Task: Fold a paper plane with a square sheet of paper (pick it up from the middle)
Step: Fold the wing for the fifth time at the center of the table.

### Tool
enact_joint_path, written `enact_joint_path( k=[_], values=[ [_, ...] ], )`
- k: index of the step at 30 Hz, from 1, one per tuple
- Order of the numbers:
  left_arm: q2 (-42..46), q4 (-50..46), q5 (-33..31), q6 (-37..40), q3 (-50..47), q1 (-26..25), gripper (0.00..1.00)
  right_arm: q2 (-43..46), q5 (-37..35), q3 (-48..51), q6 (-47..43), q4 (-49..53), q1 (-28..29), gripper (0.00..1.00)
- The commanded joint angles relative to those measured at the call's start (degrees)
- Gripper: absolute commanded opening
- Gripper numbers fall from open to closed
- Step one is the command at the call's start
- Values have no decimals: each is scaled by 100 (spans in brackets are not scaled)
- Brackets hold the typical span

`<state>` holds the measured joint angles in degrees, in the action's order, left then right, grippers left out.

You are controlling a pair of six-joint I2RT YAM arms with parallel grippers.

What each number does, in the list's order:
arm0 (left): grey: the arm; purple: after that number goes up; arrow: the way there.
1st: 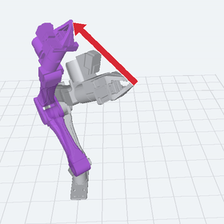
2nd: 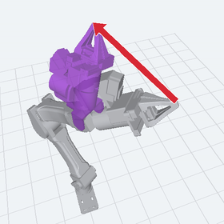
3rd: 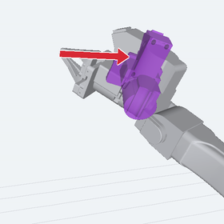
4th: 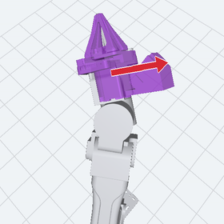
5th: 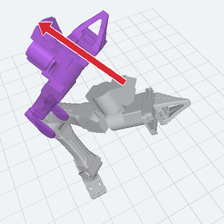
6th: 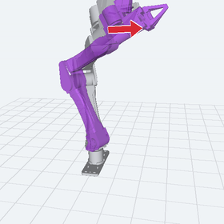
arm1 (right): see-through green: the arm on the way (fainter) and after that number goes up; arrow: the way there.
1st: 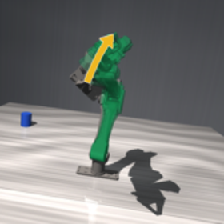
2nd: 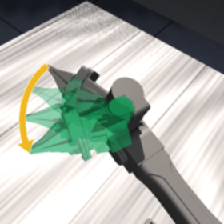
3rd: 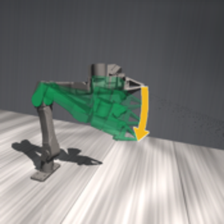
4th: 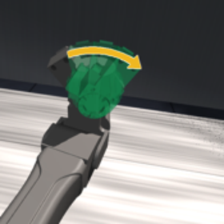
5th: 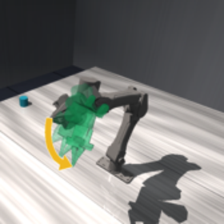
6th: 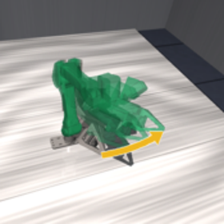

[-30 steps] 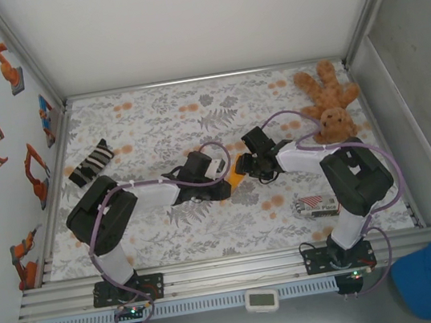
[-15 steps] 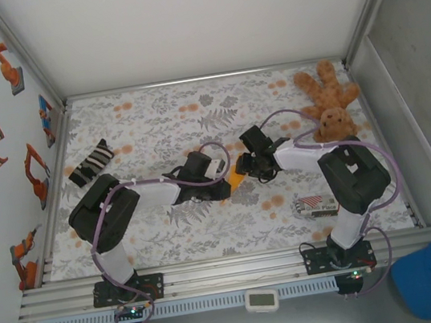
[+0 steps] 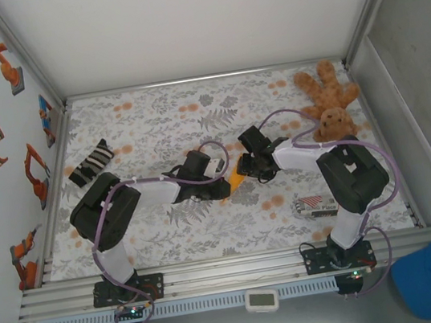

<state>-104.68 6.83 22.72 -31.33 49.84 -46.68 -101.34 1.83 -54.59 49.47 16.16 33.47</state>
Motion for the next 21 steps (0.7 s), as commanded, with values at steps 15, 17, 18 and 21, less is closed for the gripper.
enact_joint_path(
  k=[15, 17, 18, 21],
  values=[
    [-493, -725, -59, -15, -27, 51, 12, 359, -221, 142, -331, 61, -35, 69],
    [-492, -748, -50, 10, -25, 53, 12, 809, -283, 193, -381, 49, -47, 71],
    [-503, -766, -44, 13, -14, 51, 12, 1059, -305, 275, -414, 5, -50, 71],
    [-517, -760, -14, 31, -1, 53, 12, 1755, -165, 670, -510, -460, -52, 70]
  ],
)
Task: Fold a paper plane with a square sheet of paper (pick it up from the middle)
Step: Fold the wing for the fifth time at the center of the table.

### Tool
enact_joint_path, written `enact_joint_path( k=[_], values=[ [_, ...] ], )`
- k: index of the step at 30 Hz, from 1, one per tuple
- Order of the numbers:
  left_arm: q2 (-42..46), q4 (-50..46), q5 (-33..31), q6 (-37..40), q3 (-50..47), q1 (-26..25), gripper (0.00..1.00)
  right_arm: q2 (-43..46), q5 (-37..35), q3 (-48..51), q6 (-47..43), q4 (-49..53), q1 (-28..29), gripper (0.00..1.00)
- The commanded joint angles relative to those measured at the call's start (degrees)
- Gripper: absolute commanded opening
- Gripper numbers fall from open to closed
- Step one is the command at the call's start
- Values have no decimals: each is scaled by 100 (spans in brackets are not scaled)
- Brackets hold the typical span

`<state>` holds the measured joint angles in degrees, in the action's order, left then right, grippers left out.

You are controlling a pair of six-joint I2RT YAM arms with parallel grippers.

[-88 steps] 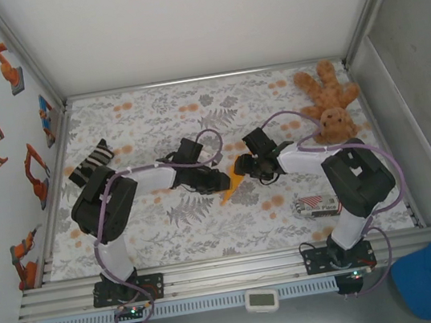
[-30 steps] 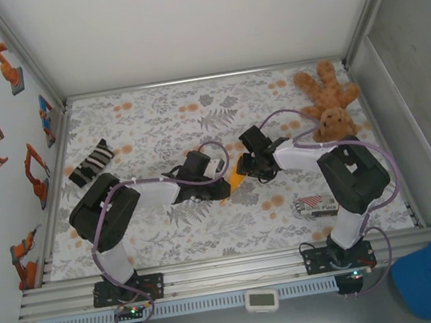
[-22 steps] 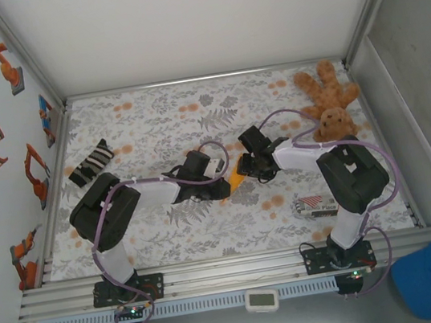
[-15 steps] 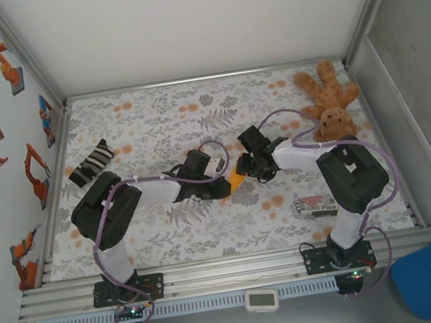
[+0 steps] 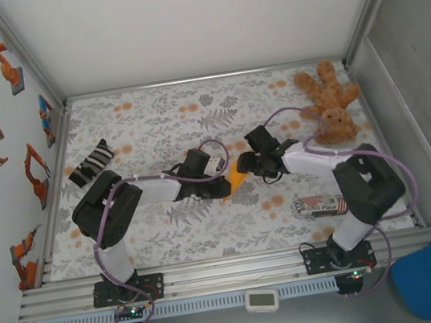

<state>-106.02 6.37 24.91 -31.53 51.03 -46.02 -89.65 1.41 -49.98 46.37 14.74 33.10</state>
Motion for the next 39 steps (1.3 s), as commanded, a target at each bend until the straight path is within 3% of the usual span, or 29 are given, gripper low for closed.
enact_joint_path(
  k=[1, 5, 9, 12, 19, 39],
  values=[
    [-393, -724, -224, 56, -115, -13, 12, 782, 63, 409, -248, -581, -22, 68],
    [-391, -750, -221, 81, -93, -12, 12, 1009, 936, 922, -190, -1597, -7, 50],
    [-388, -765, -214, 84, -84, -21, 12, 555, 1450, 929, -20, -2064, 46, 27],
    [-392, -776, -205, 86, -75, -21, 12, 167, 1626, 836, 38, -2276, 132, 19],
    [-390, -823, -194, 87, -58, -26, 12, -485, 1675, 583, 146, -2437, 246, 15],
    [-429, -871, -177, 85, -22, -17, 13, -703, 1230, 541, 85, -1920, 248, 13]
  ],
)
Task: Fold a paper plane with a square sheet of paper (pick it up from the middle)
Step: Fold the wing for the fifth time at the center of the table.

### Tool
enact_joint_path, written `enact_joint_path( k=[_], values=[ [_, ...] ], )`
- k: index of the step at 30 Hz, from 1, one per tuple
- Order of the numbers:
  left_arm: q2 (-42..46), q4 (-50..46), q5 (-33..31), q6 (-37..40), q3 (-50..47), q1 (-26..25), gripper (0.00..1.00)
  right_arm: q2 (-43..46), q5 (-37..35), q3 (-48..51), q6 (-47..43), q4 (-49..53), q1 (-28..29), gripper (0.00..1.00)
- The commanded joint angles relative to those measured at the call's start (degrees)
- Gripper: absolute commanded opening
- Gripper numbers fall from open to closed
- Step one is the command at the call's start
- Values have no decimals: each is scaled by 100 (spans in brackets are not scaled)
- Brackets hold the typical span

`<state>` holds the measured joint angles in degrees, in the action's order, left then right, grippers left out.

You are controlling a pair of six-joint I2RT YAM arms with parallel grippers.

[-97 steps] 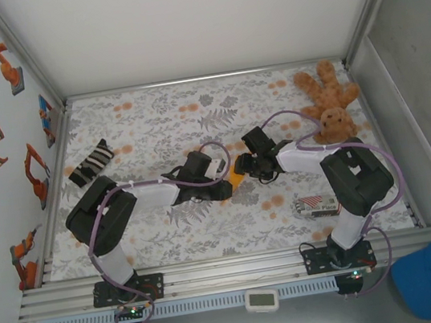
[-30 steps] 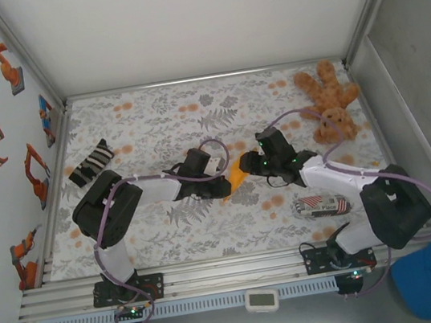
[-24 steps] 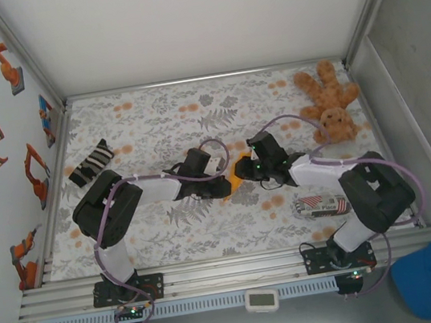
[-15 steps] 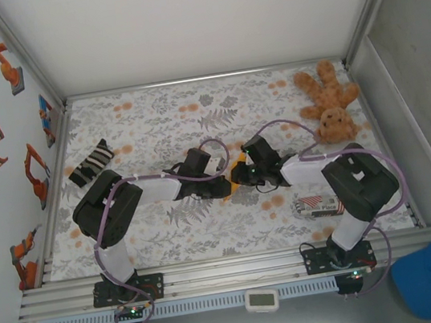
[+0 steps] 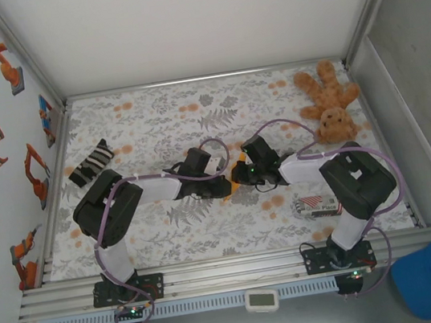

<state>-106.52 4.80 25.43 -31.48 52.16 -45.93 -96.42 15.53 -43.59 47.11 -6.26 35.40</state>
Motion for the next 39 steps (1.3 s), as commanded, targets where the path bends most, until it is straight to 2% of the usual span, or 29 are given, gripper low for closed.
enact_joint_path(
  k=[1, 29, 34, 39],
  values=[
    [-387, -718, -219, 81, -130, -21, 13, -34, -197, -92, 25, 182, 11, 13],
    [-213, -774, -141, 61, -84, 3, 17, -435, -112, -29, 43, 206, 2, 12],
    [213, -932, -179, 50, -6, 37, 22, -500, -120, 78, 43, 178, -13, 12],
    [921, -1257, -664, 46, 5, 66, 34, -515, -91, 139, 35, 145, -24, 12]
  ],
)
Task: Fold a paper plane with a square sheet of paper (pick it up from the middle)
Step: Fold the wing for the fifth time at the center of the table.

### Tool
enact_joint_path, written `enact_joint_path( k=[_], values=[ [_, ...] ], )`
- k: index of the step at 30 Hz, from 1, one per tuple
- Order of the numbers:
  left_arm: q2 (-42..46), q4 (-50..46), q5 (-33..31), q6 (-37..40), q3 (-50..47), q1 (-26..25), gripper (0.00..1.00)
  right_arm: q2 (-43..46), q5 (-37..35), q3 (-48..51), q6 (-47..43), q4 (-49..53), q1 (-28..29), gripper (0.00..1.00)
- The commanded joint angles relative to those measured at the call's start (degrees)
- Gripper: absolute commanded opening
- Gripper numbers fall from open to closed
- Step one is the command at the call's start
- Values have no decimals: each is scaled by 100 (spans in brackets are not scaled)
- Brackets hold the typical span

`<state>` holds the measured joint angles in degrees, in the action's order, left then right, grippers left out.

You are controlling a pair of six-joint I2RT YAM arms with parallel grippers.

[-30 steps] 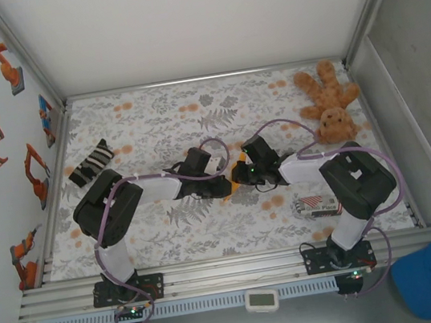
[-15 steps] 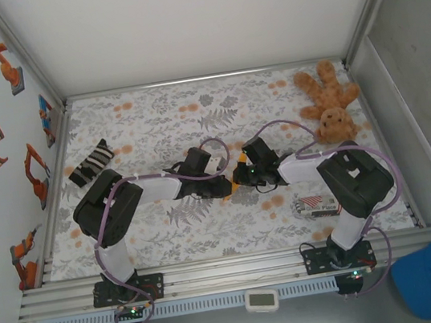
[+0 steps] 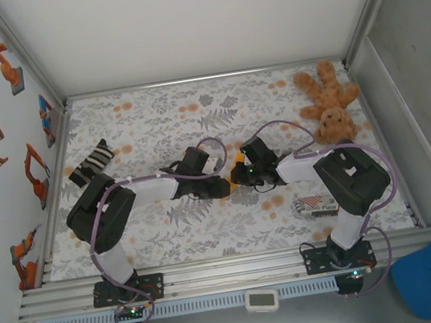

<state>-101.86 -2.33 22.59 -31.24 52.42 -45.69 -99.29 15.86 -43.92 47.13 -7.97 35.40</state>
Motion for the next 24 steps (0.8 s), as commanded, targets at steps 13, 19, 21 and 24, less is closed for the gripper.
enact_joint_path(
  k=[13, 19, 21, 24],
  values=[
    [331, 248, 316, -365, 30, 77, 12, -218, -13, 138, 22, 271, -59, 10],
    [-95, 290, 619, -347, 239, 75, 9, -229, 14, 133, 23, 269, -68, 10],
    [-148, 280, 660, -330, 287, 76, 8, -229, 14, 138, 32, 269, -76, 9],
    [-224, 195, 618, -292, 356, 80, 8, -237, 6, 138, 32, 261, -77, 9]
  ],
)
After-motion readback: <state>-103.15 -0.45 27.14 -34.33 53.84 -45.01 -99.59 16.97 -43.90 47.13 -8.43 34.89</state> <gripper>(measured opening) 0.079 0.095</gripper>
